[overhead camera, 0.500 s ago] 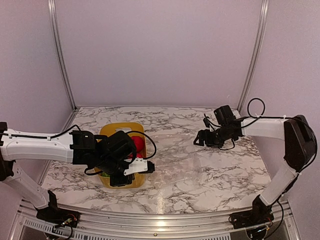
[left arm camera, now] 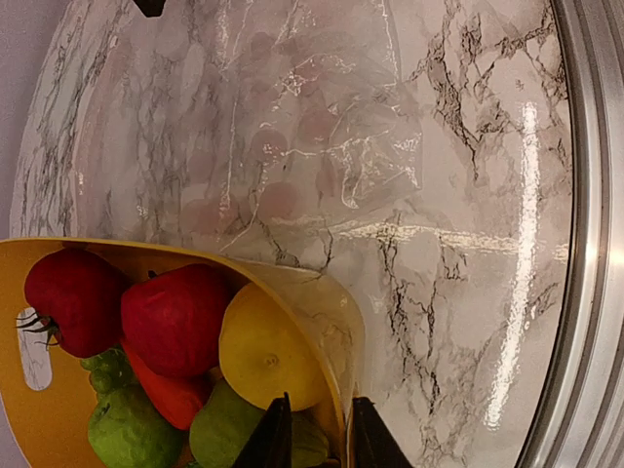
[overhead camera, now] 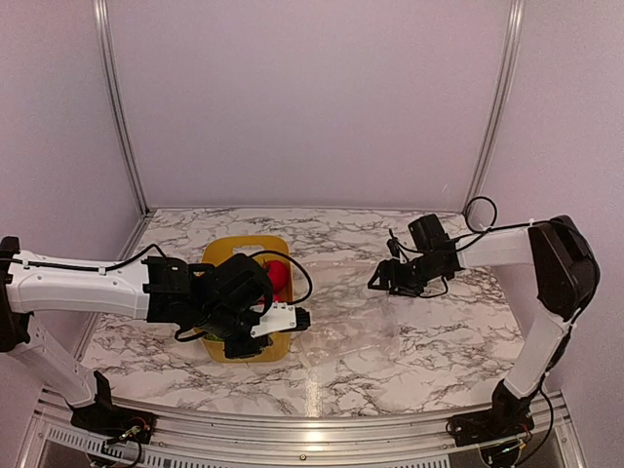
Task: Place the food in the zip-top bag and seal the zipper
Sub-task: Adjust the bin at the corner of the board, then pick up the zipper food storage bag from the center of the board.
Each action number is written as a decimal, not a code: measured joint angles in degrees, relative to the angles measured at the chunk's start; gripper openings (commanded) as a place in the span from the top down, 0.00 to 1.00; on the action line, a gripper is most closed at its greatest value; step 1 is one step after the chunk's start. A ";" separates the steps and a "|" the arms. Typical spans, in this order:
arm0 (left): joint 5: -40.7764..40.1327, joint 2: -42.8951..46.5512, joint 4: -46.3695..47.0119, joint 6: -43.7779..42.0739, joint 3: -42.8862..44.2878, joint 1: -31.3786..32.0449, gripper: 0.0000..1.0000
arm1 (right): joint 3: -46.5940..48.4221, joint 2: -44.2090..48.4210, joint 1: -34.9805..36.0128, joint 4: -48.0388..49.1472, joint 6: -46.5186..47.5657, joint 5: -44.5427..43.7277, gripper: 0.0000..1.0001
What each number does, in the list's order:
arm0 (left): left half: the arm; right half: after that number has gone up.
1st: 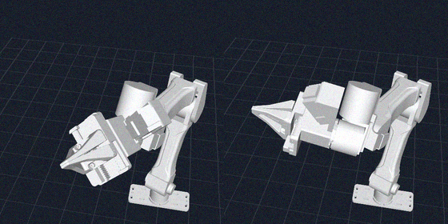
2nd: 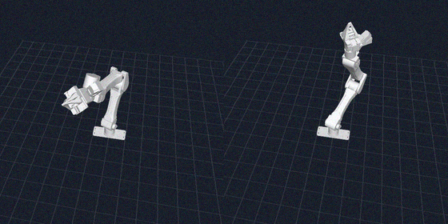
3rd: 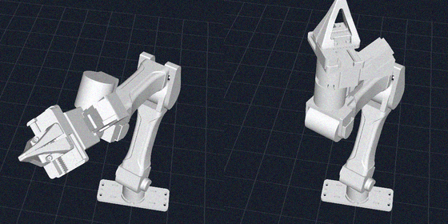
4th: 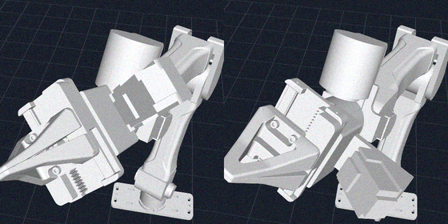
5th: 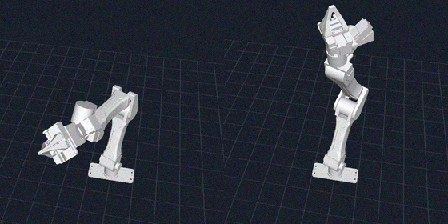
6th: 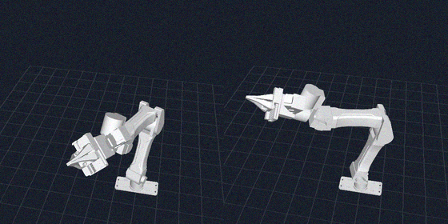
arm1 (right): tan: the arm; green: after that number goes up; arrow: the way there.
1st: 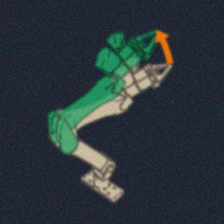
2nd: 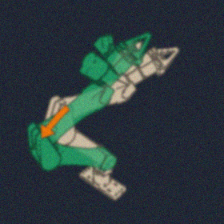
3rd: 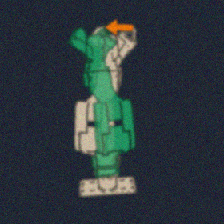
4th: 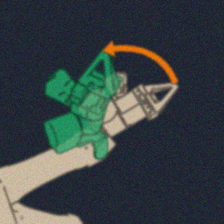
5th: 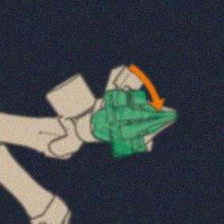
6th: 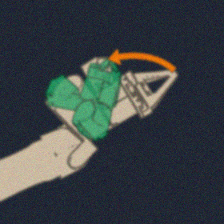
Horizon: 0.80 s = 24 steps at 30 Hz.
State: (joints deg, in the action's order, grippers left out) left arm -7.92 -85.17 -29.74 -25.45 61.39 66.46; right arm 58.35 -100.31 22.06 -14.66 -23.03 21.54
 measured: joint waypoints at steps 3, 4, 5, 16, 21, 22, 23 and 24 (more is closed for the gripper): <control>-1.11 0.13 1.49 1.46 0.00 0.00 0.59 | 0.02 -2.64 0.02 1.38 -1.14 1.14 0.38; -1.53 0.33 1.68 2.08 0.00 0.00 0.56 | 0.02 -3.34 0.02 1.60 -1.27 1.33 0.42; -1.99 0.70 1.81 2.73 0.02 0.00 0.54 | 0.04 -4.02 0.02 1.79 -1.53 1.53 0.48; -2.86 6.25 2.78 13.35 10.88 -0.07 0.26 | 5.29 -1.22 0.07 -1.36 1.49 -0.59 1.00; -4.85 4.37 3.93 18.91 20.65 -1.18 0.23 | 7.69 6.23 0.07 -5.20 6.88 -1.46 1.00; -5.05 3.54 4.07 20.06 22.64 -1.68 0.23 | 7.98 8.00 0.07 -5.57 8.07 -1.18 1.00; -5.03 2.80 4.15 20.96 24.13 -2.21 0.23 | 8.15 10.03 0.07 -5.86 9.22 -0.72 1.00; -4.57 1.88 4.17 22.38 25.81 -3.10 0.22 | 8.17 12.09 0.07 -5.95 10.43 0.15 1.00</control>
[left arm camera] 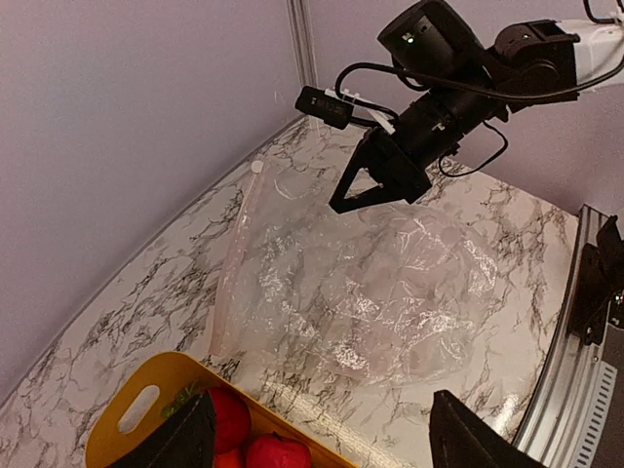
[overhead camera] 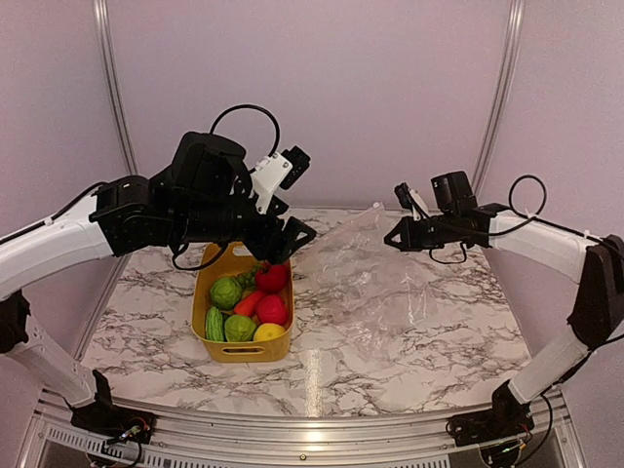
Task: Place the food in the zip-top bag and seal the zipper
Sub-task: Pick up the zipper food storage bag from the center of the board, then pass from the right arm to the left
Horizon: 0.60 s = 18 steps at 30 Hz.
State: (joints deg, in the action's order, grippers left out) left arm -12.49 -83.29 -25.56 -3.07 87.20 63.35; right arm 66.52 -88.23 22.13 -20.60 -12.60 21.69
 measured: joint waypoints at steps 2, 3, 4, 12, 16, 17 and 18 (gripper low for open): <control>1.60 -1.60 0.02 2.99 2.78 -2.38 0.22 | -0.13 4.20 0.00 0.00 2.60 2.47 1.00; 2.47 -2.12 0.04 4.39 3.61 -3.80 0.22 | -0.31 5.95 0.00 0.13 3.67 3.65 1.00; 3.65 -2.56 0.09 5.84 4.17 -5.40 0.23 | -0.70 8.07 0.02 0.20 4.83 5.05 1.00; 11.41 -3.85 0.68 12.13 4.61 -15.76 0.30 | 1.33 17.35 0.13 -4.46 12.31 15.41 1.00; 15.78 -4.13 2.45 10.14 3.80 -16.85 0.37 | 4.94 17.59 0.44 -8.15 14.19 20.44 1.00; 16.92 -4.13 2.78 9.40 3.41 -16.90 0.38 | 5.35 17.59 0.59 -8.61 14.40 21.29 1.00; 18.43 -4.13 3.30 8.15 2.80 -16.90 0.40 | 5.92 17.59 0.94 -9.55 14.64 22.43 1.00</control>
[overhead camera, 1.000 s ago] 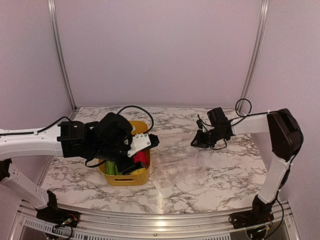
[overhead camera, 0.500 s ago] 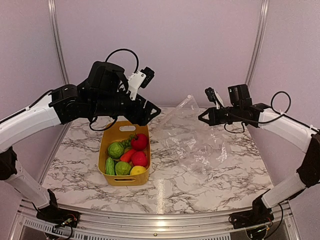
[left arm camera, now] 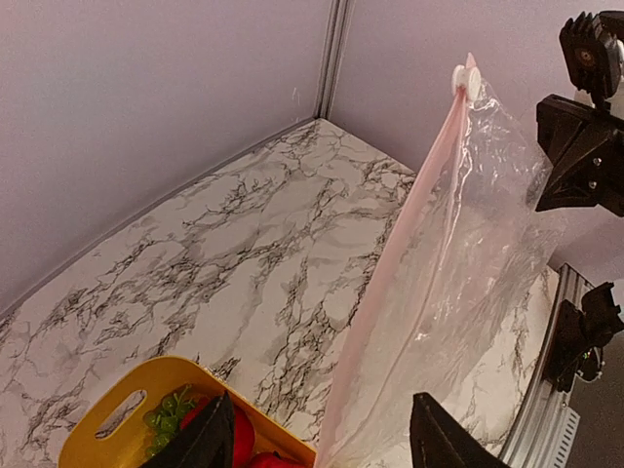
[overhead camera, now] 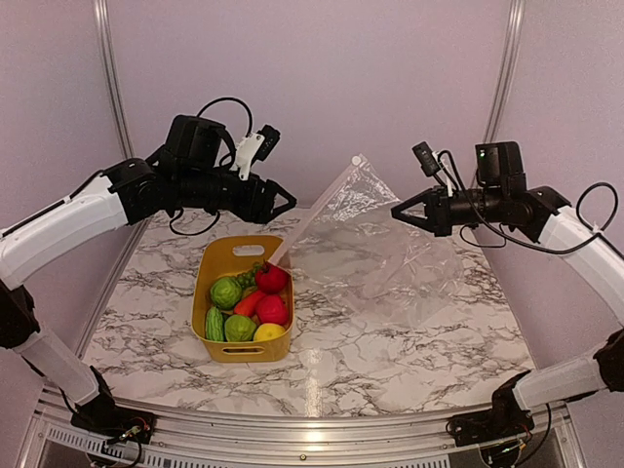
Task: Place the food in the zip-top bag and seal the zipper
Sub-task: Pass from the right arm to the left
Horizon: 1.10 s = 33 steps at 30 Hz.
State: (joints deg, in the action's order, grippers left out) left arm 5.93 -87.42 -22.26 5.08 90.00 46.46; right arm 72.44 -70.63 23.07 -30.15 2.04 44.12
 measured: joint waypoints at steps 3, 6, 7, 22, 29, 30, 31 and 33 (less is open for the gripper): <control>3.23 0.00 0.42 -3.93 -2.25 0.00 0.41 | 1.09 -0.17 0.94 -2.45 0.92 2.45 1.00; 5.46 0.00 0.61 -7.37 -4.35 0.02 0.43 | 2.56 -0.81 1.97 -5.07 1.70 4.04 1.00; 6.08 0.00 0.61 -8.33 -4.94 0.02 0.44 | 2.86 -0.96 2.29 -5.62 1.92 4.48 1.00; 14.58 -0.04 1.29 -13.07 -6.29 0.00 0.71 | 6.29 -5.03 5.40 -8.83 3.17 5.79 1.00; 17.94 -0.74 2.47 -12.04 -6.32 0.00 1.00 | 7.56 -7.06 5.42 -8.55 3.87 4.79 1.00; 18.25 -0.79 2.95 -11.50 -6.43 0.00 1.00 | 7.56 -7.37 5.42 -8.26 3.82 4.63 0.97; 18.56 -0.79 3.30 -10.71 -6.62 0.00 1.00 | 7.56 -7.82 5.42 -7.82 3.74 4.37 0.90; 18.73 -0.94 4.24 -9.29 -6.82 0.00 1.00 | 7.58 -8.79 5.42 -7.15 3.10 3.21 0.69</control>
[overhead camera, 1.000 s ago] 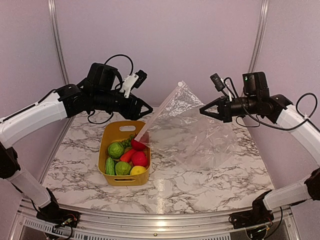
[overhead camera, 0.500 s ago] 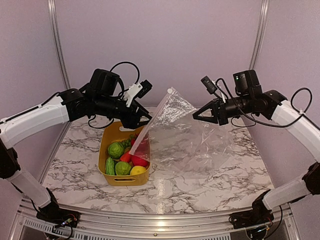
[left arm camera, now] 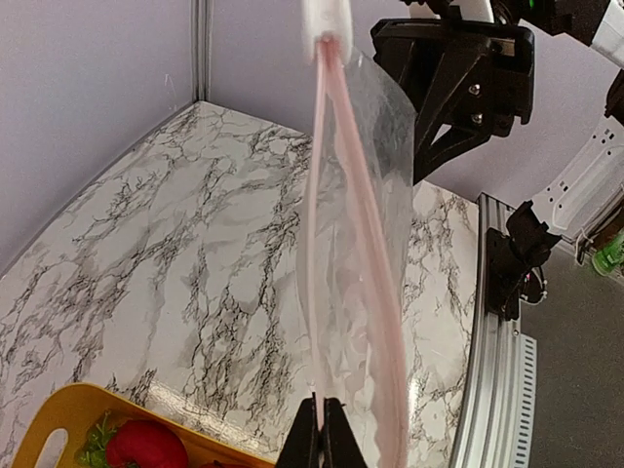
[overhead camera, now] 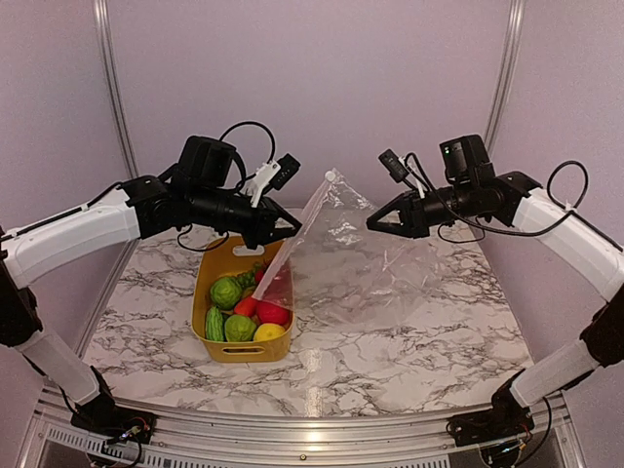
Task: Place the food in the zip-top bag and seal the zipper
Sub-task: Pass from the right arm to the left, then pass from the left arm to the right
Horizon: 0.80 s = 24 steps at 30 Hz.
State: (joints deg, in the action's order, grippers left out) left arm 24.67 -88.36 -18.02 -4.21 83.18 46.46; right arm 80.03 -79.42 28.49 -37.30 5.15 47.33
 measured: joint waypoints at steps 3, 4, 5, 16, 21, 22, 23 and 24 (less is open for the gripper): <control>-0.13 -0.42 2.40 3.74 -0.02 0.00 1.00 | 0.63 -1.68 0.09 0.24 -1.73 -5.18 0.41; -0.74 -0.57 3.52 5.62 -0.02 0.00 1.00 | 1.33 -2.12 0.15 0.22 -2.19 -9.05 0.36; -1.49 -0.76 4.76 7.52 -0.02 0.02 1.00 | 2.38 -2.49 0.17 -0.22 -2.93 -12.50 0.30; -26.43 -9.03 19.23 31.56 5.88 3.50 1.00 | 13.35 -1.38 0.26 1.05 -17.49 -35.04 0.28; -34.32 -15.67 19.50 37.62 12.96 5.86 1.00 | 9.99 -3.10 4.55 2.62 -23.10 -35.50 0.31; -35.04 -16.72 19.41 38.36 14.14 6.14 1.00 | 9.99 -3.74 5.38 2.78 -23.52 -35.67 0.32; -35.71 -17.62 19.43 38.91 15.08 6.45 1.00 | 10.01 -4.42 6.23 2.82 -23.85 -35.95 0.32; -36.28 -18.27 19.43 39.45 15.65 6.73 1.00 | 10.01 -5.05 6.93 2.86 -24.15 -36.11 0.32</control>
State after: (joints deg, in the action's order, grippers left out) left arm -11.62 -106.63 1.41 35.24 98.83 53.19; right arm 90.04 -84.47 35.42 -34.44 -19.00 11.22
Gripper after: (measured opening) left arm 0.012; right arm 0.686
